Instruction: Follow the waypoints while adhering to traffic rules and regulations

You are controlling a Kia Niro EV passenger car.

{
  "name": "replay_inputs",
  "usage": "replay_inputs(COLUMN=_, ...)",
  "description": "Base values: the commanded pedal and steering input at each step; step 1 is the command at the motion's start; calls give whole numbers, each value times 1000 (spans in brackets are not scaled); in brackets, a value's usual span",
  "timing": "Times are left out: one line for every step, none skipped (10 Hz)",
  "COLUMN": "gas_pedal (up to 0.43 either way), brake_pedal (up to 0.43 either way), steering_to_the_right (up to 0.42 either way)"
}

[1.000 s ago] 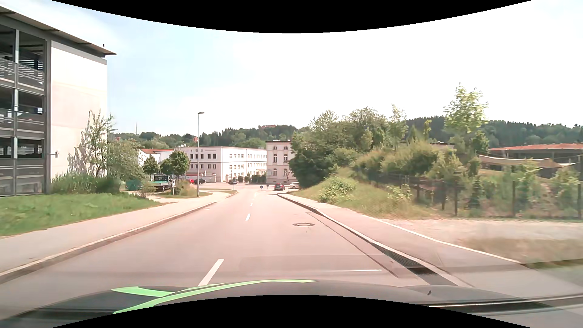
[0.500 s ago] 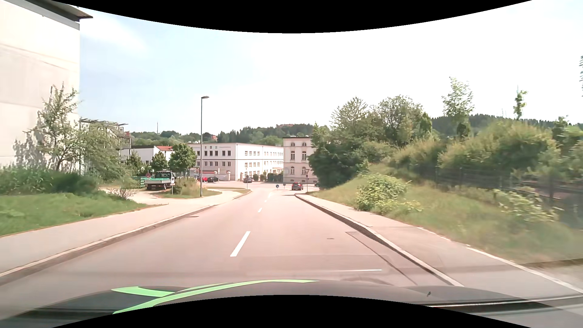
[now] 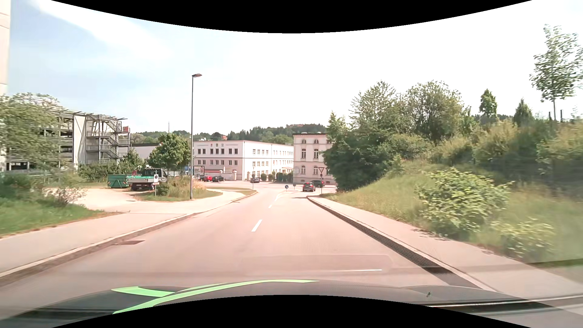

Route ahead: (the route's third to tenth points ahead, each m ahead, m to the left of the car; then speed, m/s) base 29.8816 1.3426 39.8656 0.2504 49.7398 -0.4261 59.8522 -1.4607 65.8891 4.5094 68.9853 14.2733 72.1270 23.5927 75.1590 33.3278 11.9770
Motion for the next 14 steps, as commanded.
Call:
replay_inputs(gas_pedal=0, brake_pedal=171, steering_to_the_right=-4)
replay_inputs(gas_pedal=0, brake_pedal=177, steering_to_the_right=-1)
replay_inputs(gas_pedal=0, brake_pedal=195, steering_to_the_right=0)
replay_inputs(gas_pedal=0, brake_pedal=207, steering_to_the_right=-1)
replay_inputs(gas_pedal=0, brake_pedal=213, steering_to_the_right=-2)
replay_inputs(gas_pedal=0, brake_pedal=213, steering_to_the_right=-2)
replay_inputs(gas_pedal=0, brake_pedal=220, steering_to_the_right=-2)
replay_inputs(gas_pedal=0, brake_pedal=220, steering_to_the_right=-2)
replay_inputs(gas_pedal=0, brake_pedal=226, steering_to_the_right=-1)
replay_inputs(gas_pedal=0, brake_pedal=232, steering_to_the_right=0)
replay_inputs(gas_pedal=0, brake_pedal=244, steering_to_the_right=0)
replay_inputs(gas_pedal=0, brake_pedal=256, steering_to_the_right=1)
replay_inputs(gas_pedal=0, brake_pedal=262, steering_to_the_right=4)
replay_inputs(gas_pedal=0, brake_pedal=262, steering_to_the_right=7)
